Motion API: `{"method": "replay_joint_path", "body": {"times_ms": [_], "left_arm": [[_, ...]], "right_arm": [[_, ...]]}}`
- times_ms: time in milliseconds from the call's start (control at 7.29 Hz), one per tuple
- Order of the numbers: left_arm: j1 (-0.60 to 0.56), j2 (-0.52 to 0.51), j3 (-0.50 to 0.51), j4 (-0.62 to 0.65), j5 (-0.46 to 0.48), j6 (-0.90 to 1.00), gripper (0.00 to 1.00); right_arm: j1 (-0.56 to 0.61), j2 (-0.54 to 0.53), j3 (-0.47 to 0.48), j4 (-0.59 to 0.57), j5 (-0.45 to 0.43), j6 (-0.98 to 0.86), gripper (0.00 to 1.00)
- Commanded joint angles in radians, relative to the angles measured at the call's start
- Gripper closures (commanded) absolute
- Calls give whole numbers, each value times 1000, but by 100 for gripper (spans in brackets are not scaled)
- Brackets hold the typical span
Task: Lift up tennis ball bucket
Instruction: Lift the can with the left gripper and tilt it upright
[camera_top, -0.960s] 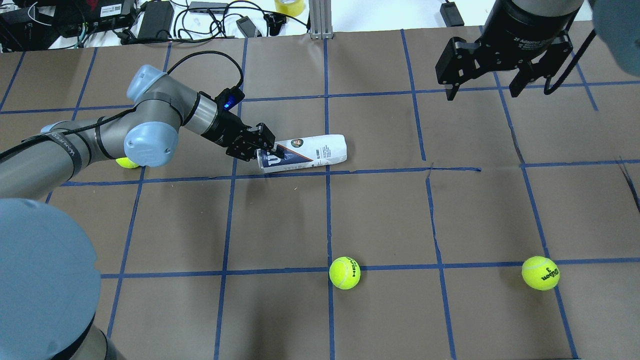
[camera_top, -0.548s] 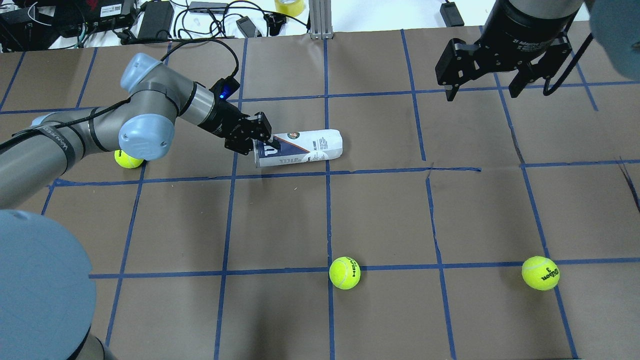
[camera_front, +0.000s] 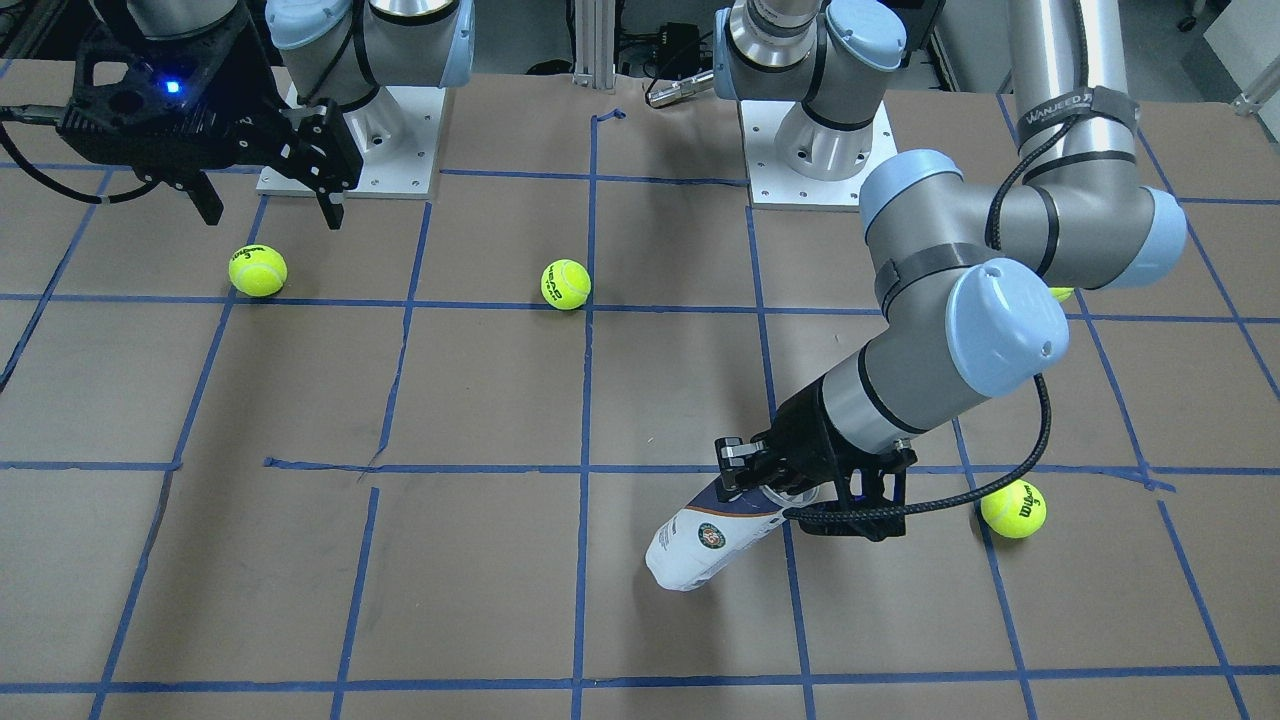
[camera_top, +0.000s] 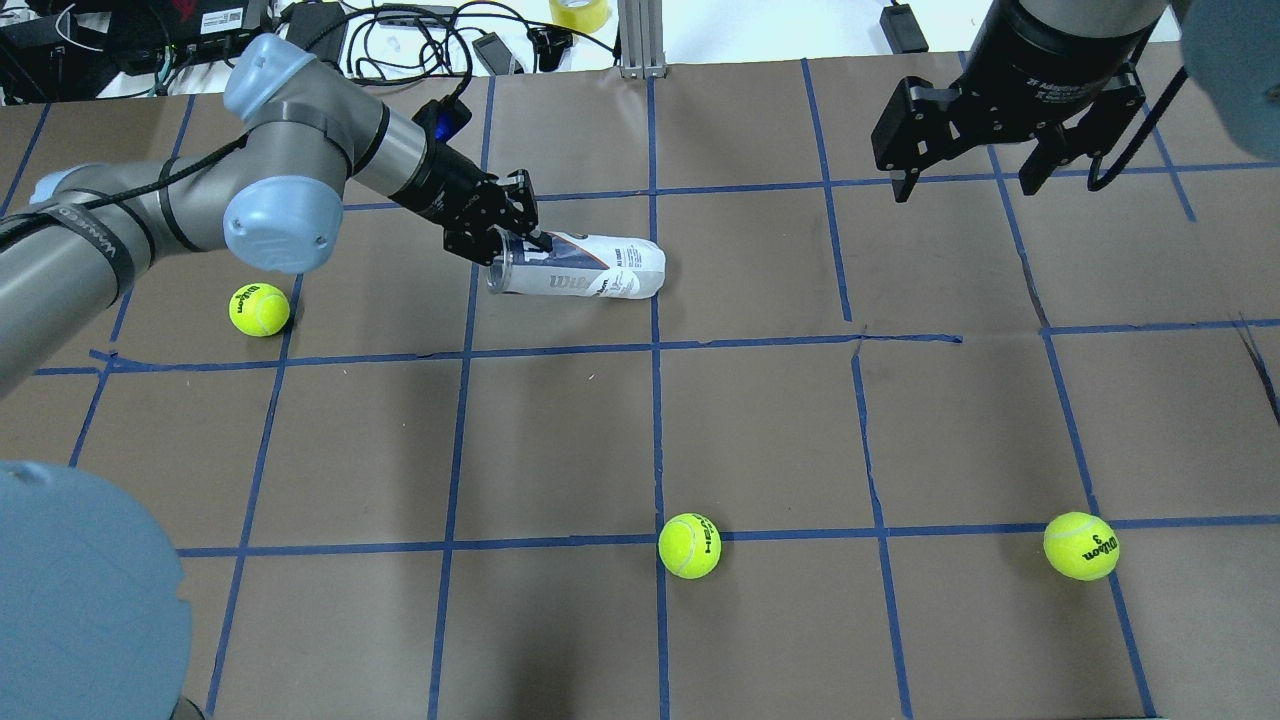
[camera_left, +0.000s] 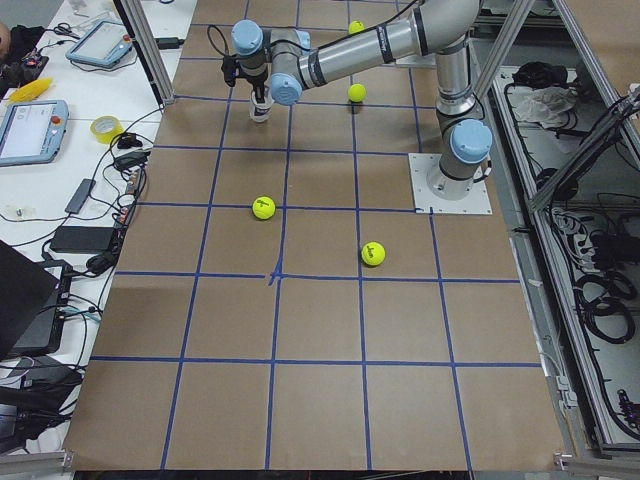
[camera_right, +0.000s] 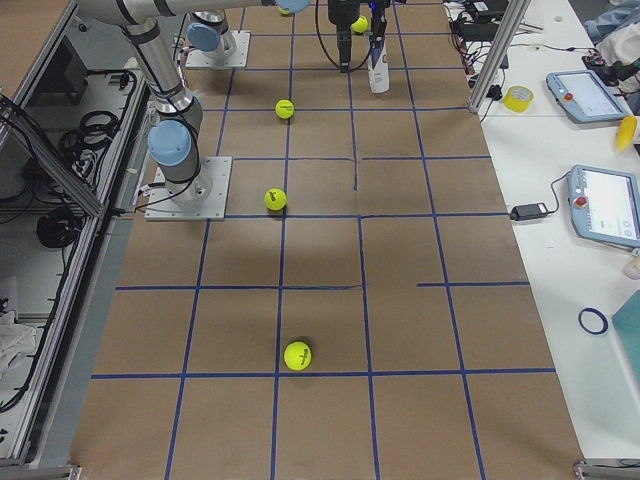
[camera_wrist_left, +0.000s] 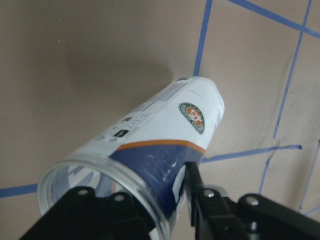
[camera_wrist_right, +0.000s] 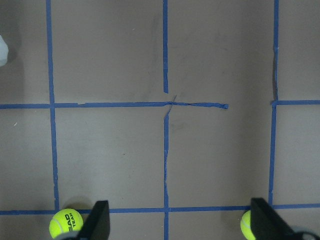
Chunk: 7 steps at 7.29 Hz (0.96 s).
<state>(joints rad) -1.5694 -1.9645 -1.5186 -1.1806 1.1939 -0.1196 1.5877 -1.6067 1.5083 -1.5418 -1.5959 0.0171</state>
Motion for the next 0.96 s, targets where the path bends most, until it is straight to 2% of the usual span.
{"method": "replay_joint_path", "body": {"times_ms": [0, 137, 411, 548, 823], "left_arm": [[-55, 12, 98, -66, 203, 47, 100], [-82, -3, 118, -67, 290, 96, 100], [-112, -31, 123, -57, 317, 437, 100], [-130, -48, 124, -54, 317, 489, 100], [-162, -65, 127, -70, 380, 506, 100]], "right_arm": [[-2, 1, 1, 2, -4, 1, 0], [0, 1, 1, 2, -3, 1, 0], [0, 1, 1, 2, -2, 1, 0], [0, 1, 1, 2, -1, 1, 0], [0, 1, 1, 3, -2, 1, 0]]}}
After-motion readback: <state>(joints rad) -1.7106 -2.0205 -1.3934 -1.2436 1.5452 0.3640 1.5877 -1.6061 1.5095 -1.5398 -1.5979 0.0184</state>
